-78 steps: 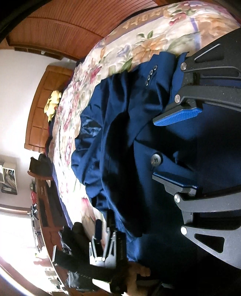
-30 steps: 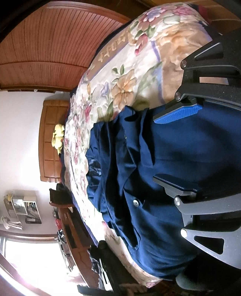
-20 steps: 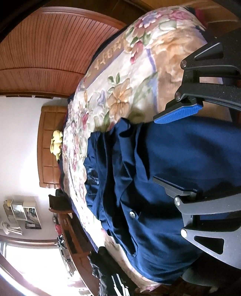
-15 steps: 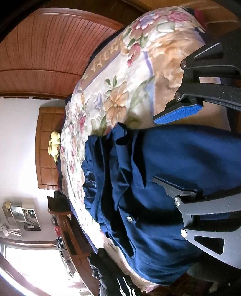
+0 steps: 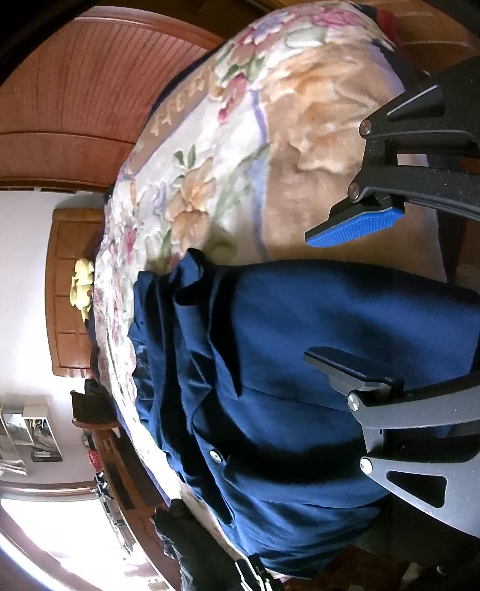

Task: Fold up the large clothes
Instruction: 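Move both tools down to the jacket hem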

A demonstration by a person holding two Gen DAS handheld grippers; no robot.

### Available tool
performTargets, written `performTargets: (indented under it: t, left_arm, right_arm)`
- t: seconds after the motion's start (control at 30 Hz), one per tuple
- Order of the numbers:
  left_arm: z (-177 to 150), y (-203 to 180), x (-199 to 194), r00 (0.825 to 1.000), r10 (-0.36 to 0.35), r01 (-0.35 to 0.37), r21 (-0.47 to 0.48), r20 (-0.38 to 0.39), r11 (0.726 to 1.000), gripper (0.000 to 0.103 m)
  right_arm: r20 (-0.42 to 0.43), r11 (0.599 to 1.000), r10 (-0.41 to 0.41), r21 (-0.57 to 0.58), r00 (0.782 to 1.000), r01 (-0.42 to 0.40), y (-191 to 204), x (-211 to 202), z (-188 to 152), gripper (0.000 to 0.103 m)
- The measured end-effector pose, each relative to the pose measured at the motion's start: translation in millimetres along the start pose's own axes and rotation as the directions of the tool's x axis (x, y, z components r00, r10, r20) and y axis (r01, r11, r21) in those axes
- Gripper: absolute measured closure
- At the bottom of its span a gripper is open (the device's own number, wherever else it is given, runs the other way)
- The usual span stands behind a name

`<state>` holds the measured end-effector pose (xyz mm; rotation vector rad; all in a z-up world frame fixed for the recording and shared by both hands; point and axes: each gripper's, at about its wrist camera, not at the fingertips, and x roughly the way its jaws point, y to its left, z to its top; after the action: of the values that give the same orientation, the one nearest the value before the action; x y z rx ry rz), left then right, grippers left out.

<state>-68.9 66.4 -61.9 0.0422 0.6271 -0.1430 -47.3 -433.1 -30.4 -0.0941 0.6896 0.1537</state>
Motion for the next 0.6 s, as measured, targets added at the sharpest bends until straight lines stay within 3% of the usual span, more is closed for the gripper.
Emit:
performTargets:
  t: [0.33, 0.6]
  left_arm:
    - [-9.3, 1.8, -4.1, 1.0, -0.018, 0.018, -0.007, 0.0, 1.0, 0.025]
    - [-21.3, 8.5, -10.2, 0.999, -0.043, 0.043, -0.051, -0.001, 0.998, 0.038]
  right_arm:
    - [-0.036, 0.999, 0.025, 0.033, 0.999, -0.024, -4.5, 21.0, -1.5, 0.045]
    - [-0.059, 1.0, 0.028, 0.005, 0.998, -0.028, -0.5, 27.2, -3.0, 0.045]
